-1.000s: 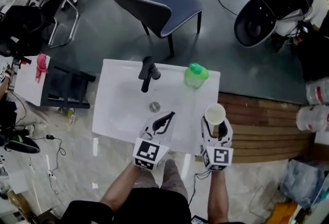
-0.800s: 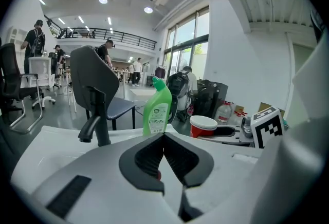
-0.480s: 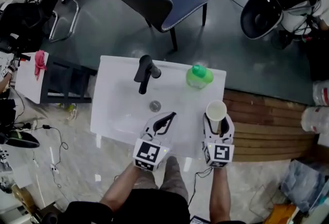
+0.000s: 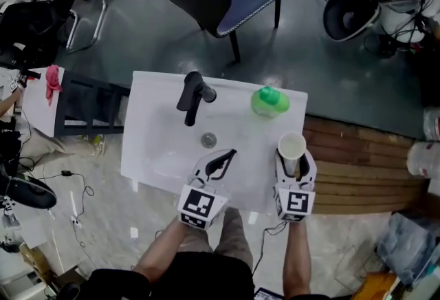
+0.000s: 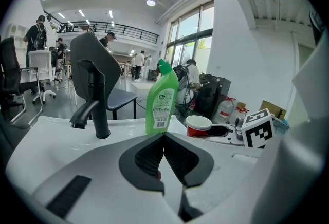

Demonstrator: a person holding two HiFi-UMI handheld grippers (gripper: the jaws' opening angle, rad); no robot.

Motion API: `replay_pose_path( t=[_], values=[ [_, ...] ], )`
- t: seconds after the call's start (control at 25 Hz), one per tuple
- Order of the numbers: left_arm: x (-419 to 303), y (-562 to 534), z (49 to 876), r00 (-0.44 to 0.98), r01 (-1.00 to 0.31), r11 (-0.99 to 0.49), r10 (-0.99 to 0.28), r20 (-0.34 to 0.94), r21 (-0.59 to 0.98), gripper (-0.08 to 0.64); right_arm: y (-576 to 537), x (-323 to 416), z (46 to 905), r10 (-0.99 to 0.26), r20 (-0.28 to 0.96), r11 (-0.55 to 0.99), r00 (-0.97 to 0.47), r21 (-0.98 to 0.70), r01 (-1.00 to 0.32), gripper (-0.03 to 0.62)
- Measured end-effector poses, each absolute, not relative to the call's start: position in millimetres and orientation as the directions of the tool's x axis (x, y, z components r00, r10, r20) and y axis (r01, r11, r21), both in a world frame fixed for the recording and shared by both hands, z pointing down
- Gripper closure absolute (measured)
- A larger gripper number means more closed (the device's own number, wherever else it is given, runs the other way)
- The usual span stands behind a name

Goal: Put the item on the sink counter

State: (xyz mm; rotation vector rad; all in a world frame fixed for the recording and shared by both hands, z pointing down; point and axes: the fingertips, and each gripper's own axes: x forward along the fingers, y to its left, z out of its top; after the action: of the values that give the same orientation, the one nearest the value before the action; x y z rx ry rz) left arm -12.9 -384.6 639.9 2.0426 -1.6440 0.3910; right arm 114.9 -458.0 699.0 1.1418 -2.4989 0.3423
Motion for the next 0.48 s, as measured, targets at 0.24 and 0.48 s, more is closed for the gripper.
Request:
replay_pose_path(
  t=[0.24,0.48],
  values=[
    [-11.9,-381.6,642.6,0.242,-0.966,-0.156,-0.821,0.517,0.204,0.558,-453.8,115.2,708.1,-0.672,0.423,0.645,-0.608,-0.071,-0.761,0.327],
    [-14.8,-376.9,643.4,0.237,-0.967,-0.15,-0.823,0.516,0.205,0.558,-457.5,113.2,701.9,-0.689,0.415,0.635,-0.594,-0.051,-0.771,0.321]
  ],
)
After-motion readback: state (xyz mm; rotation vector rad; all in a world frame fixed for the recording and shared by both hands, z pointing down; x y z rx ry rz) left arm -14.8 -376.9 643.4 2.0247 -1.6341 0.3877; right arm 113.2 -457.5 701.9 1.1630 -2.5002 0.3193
